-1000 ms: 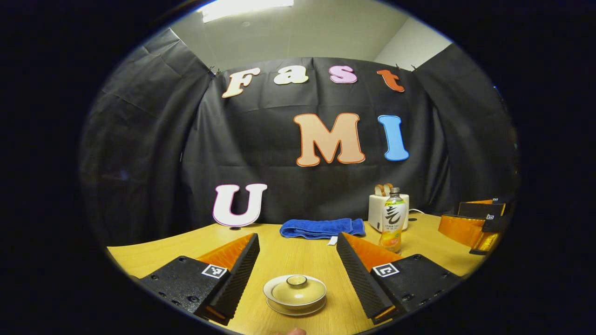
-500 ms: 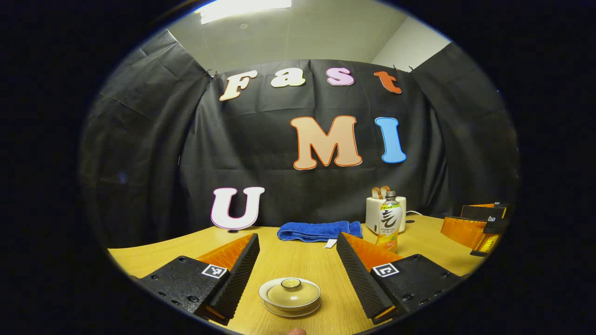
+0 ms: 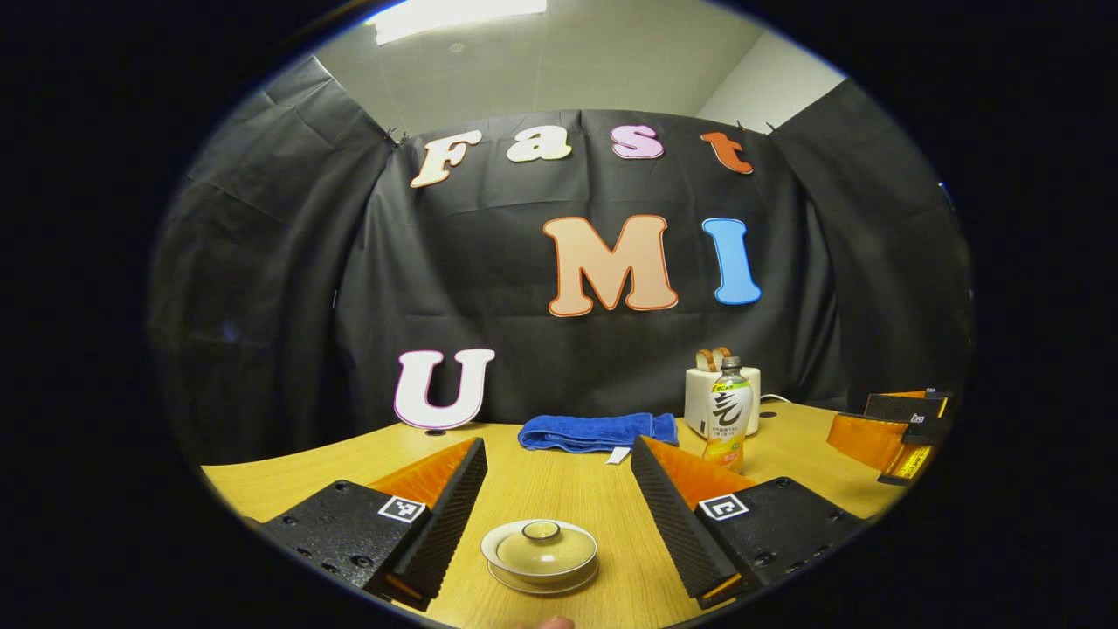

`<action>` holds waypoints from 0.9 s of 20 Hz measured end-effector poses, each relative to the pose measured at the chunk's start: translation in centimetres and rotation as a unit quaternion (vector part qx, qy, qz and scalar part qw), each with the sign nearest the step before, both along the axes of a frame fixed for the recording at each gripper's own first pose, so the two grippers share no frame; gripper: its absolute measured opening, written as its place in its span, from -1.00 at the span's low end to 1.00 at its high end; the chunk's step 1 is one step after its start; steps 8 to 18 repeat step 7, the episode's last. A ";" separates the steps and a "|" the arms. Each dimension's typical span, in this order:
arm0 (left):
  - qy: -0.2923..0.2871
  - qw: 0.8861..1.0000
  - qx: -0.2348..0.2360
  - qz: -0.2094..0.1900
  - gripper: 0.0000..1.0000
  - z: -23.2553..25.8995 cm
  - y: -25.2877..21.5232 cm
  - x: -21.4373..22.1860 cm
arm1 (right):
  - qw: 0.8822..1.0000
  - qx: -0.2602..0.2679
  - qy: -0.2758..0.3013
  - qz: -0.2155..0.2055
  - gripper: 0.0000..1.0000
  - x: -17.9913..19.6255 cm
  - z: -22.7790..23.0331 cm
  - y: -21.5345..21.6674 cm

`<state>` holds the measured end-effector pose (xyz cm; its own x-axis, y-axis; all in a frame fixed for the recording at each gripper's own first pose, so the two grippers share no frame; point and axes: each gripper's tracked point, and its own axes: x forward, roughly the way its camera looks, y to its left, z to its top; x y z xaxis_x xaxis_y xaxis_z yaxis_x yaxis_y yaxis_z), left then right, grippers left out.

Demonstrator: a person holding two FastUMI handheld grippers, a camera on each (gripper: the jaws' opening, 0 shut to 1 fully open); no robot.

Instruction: Open the teacup lid with one hand, grasp the water bottle and pour water into the teacup with the other hand; after pouring, place the water bottle on the coaster and then close the teacup lid.

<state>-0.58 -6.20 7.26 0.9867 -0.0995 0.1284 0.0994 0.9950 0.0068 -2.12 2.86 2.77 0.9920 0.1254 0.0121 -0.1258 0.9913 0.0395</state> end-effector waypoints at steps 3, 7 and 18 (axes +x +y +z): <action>-0.003 1.000 0.001 0.001 0.94 0.2 0.1 0.0 | 1.000 0.002 0.000 -0.001 0.98 0.0 -0.1 -0.1; -0.008 1.000 0.002 0.002 0.93 0.5 0.0 -0.1 | 1.000 0.002 0.000 -0.002 0.98 0.1 -0.2 -0.2; -0.008 1.000 0.002 0.002 0.93 0.5 0.0 -0.1 | 1.000 0.002 0.000 -0.002 0.98 0.1 -0.2 -0.2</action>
